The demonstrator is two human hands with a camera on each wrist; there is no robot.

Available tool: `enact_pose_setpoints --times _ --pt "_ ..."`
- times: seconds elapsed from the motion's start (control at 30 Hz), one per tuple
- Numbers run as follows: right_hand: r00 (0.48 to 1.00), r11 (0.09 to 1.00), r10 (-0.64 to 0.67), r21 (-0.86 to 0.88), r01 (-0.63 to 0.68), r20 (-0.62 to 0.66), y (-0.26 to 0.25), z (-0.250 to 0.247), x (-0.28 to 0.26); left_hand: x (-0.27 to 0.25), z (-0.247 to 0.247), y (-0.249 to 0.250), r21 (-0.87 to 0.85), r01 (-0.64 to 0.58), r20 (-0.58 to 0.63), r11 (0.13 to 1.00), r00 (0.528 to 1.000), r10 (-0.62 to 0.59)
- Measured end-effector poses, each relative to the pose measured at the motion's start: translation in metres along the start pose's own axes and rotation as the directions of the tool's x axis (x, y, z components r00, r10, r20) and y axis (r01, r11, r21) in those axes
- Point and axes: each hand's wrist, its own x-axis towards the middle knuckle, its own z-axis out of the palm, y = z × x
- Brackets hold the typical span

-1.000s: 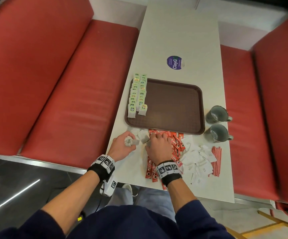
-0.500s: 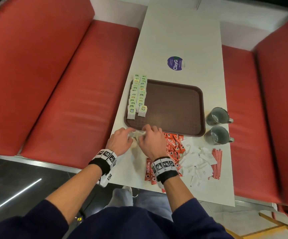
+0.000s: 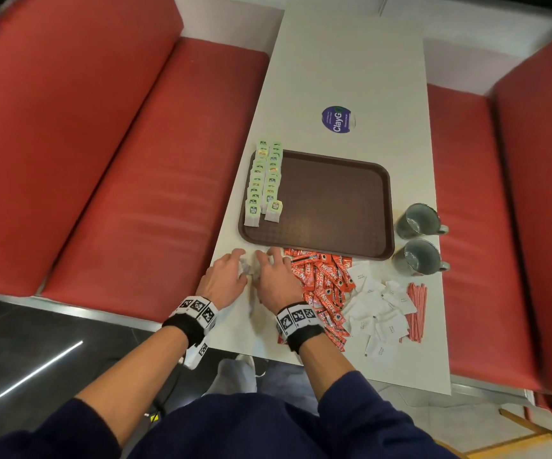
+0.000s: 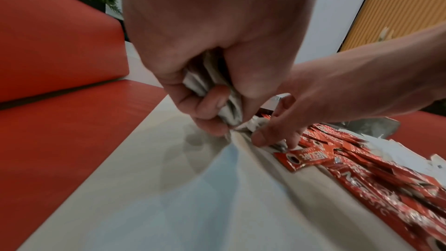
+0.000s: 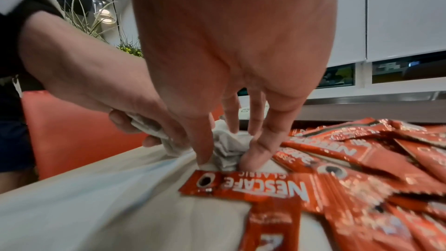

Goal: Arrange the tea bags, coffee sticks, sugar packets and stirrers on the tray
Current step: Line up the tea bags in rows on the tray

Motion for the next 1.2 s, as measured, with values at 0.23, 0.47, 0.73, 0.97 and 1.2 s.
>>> enact_pose_setpoints --times 0.23,0.47,0.73,0.97,1.2 --pt "0.995 0.999 0.019 -0.048 -0.014 0.100 -0.005 -0.007 0.013 0.015 0.000 0.008 0.071 -0.019 0.021 0.997 1.000 0.017" --pt "0.998 0.998 -0.019 0.069 0.014 0.068 0.007 -0.006 0.021 0.021 -0.003 -0.001 -0.036 -0.021 0.041 0.999 0.999 0.023" --pt "0.996 0.864 0.016 0.500 -0.057 0.086 0.030 -0.036 0.025 0.014 -0.029 -0.001 -0.598 0.047 0.110 0.800 0.994 0.025" --pt "0.988 0.702 0.014 0.702 -0.120 0.155 0.024 -0.069 0.023 0.009 -0.045 0.029 -0.866 0.088 0.160 0.492 0.981 0.106" --pt "0.992 0.698 0.071 0.705 -0.125 0.105 0.018 -0.080 0.028 0.021 -0.043 0.039 -0.890 0.087 0.086 0.448 0.996 -0.023"
